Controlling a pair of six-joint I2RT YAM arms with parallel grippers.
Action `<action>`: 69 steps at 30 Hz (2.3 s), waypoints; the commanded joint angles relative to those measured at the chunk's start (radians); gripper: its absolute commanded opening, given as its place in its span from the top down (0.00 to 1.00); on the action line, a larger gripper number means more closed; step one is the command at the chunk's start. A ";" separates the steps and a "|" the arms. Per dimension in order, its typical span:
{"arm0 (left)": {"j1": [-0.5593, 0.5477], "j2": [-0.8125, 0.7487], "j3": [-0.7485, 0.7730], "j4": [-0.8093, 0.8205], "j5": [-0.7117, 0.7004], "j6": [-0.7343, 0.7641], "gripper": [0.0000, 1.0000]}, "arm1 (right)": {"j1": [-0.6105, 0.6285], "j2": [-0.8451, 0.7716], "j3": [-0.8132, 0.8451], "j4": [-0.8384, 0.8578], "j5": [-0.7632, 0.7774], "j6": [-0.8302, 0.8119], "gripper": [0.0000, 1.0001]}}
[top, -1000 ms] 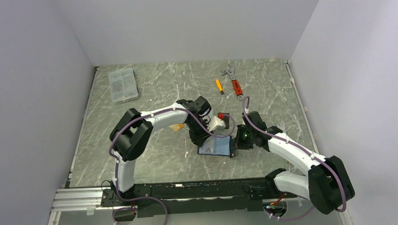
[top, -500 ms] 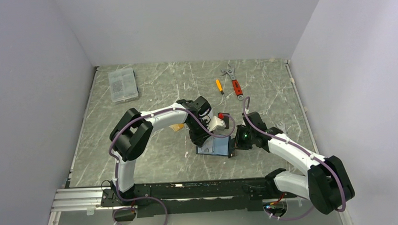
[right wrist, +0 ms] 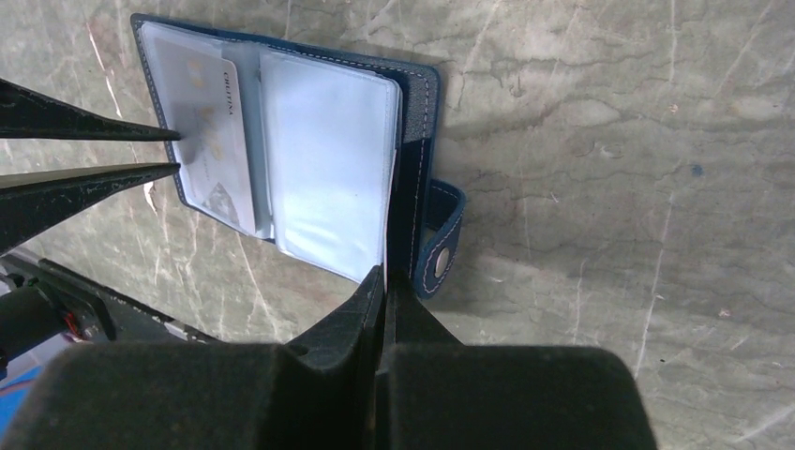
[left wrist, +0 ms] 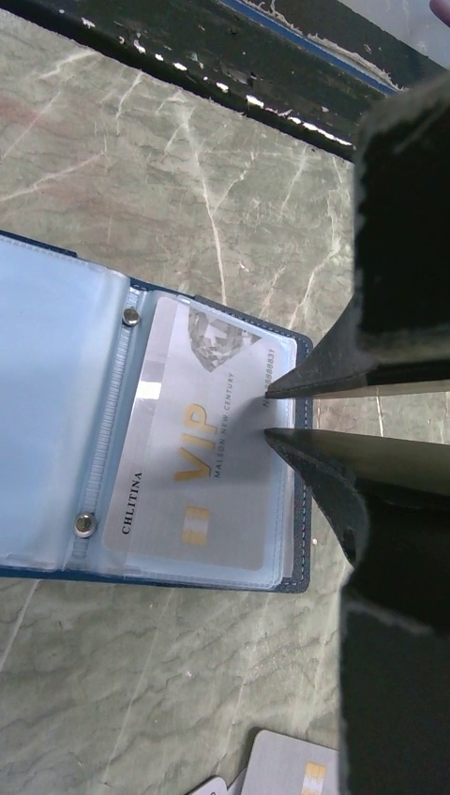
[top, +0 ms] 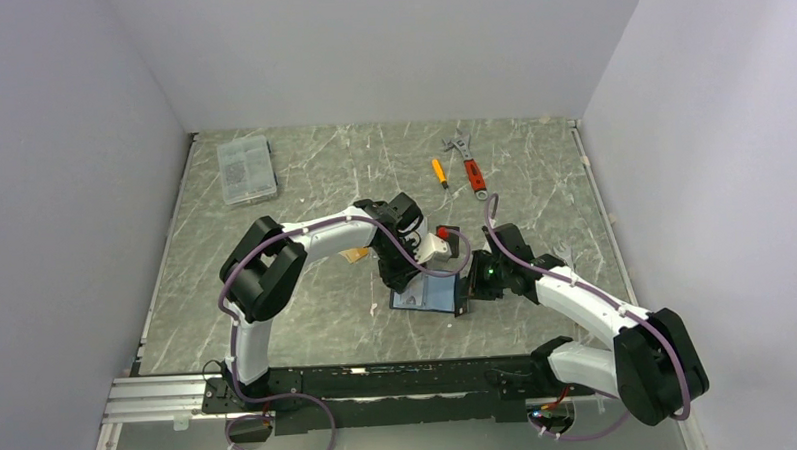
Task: Put the credit cards into the card holder
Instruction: Turn over the card slot in the card holder.
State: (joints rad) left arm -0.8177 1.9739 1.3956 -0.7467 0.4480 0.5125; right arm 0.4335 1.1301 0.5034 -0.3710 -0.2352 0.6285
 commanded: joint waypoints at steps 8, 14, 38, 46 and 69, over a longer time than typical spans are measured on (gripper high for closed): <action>0.002 0.035 -0.042 0.013 -0.060 0.038 0.77 | 0.001 -0.020 -0.008 0.073 -0.079 0.002 1.00; 0.001 0.027 -0.039 0.010 -0.060 0.040 0.78 | 0.002 -0.041 -0.003 0.070 -0.084 -0.001 1.00; 0.001 0.029 -0.020 -0.007 -0.048 0.039 0.80 | 0.002 -0.051 0.029 0.000 -0.045 -0.032 1.00; 0.002 0.024 -0.021 -0.009 -0.050 0.042 0.80 | 0.001 -0.028 0.013 0.023 -0.052 -0.036 1.00; 0.001 0.021 -0.018 -0.012 -0.044 0.040 0.82 | -0.005 -0.040 -0.002 -0.038 0.035 0.004 1.00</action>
State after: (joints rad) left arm -0.8169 1.9739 1.3861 -0.7372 0.4370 0.5316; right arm 0.4324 1.1168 0.5034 -0.3931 -0.2443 0.6163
